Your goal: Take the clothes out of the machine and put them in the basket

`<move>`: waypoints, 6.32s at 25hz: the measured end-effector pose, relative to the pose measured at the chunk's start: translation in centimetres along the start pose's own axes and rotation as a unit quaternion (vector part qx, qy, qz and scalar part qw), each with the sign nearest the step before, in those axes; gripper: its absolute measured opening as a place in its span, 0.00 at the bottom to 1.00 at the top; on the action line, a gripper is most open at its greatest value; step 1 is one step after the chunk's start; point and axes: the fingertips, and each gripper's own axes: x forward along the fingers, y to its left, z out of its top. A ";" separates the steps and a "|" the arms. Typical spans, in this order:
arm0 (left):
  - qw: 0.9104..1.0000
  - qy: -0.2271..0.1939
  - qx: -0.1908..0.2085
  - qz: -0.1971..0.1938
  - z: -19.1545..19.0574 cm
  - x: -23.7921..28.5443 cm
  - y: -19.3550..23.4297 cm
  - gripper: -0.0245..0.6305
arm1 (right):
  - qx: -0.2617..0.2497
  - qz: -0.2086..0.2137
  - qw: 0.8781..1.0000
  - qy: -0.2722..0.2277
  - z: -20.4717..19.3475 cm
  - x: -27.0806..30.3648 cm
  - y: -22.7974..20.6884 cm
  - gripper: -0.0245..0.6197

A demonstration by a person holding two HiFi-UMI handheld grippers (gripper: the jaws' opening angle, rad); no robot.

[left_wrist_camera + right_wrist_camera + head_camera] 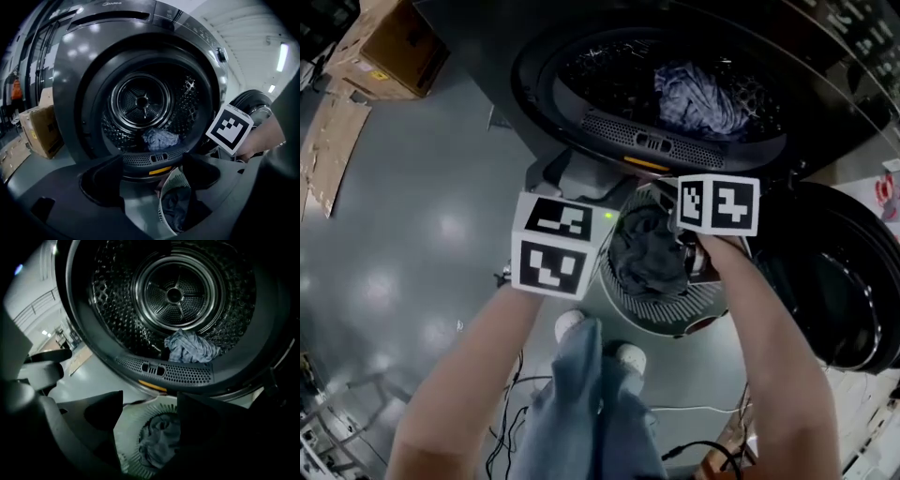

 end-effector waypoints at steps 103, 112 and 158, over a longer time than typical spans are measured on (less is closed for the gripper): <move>0.999 0.029 -0.036 0.013 5.8 -5.3 -5.2 0.57 | -0.131 0.065 0.989 0.010 -4.5 -14.3 2.5 0.04; 0.997 0.051 -0.054 0.010 1.7 -6.1 -6.1 0.57 | -0.134 0.085 0.982 0.106 -14.4 -13.4 3.8 0.04; 0.994 0.106 0.025 -0.014 -2.8 5.5 4.9 0.55 | -0.078 -0.152 0.985 -0.001 6.3 8.0 -6.3 0.75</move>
